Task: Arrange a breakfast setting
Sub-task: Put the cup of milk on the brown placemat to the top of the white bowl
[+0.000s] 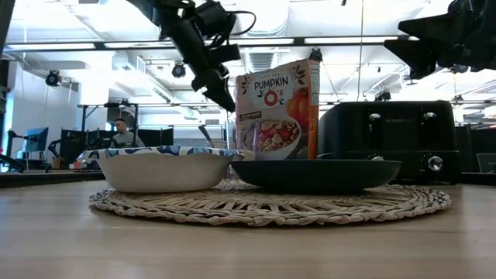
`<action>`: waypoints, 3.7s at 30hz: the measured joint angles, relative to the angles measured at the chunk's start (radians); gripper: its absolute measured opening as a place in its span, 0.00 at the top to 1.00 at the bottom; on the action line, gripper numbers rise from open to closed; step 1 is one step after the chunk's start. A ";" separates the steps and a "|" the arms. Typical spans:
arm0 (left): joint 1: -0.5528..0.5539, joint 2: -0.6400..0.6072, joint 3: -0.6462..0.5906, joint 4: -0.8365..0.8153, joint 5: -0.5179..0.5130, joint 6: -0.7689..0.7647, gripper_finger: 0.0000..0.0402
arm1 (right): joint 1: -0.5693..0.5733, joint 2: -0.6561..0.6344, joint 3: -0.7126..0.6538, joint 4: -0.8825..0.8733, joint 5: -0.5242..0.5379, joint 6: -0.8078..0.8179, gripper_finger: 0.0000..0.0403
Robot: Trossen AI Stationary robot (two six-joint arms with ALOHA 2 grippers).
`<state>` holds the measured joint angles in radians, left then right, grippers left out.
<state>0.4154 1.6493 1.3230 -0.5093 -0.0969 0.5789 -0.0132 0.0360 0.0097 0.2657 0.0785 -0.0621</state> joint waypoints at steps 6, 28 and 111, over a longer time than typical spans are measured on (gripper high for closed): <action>0.038 0.000 -0.016 0.043 0.040 0.060 0.71 | 0.000 0.000 0.000 0.000 0.000 0.002 0.35; 0.084 0.098 -0.029 0.109 0.091 0.094 0.72 | 0.000 0.000 0.000 -0.001 0.000 0.001 0.35; -0.292 0.102 0.140 -0.440 0.079 -0.264 0.99 | 0.000 0.000 0.000 -0.001 0.000 0.001 0.35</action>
<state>0.1238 1.7514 1.4635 -0.9488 -0.0181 0.3153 -0.0132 0.0360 0.0100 0.2649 0.0789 -0.0608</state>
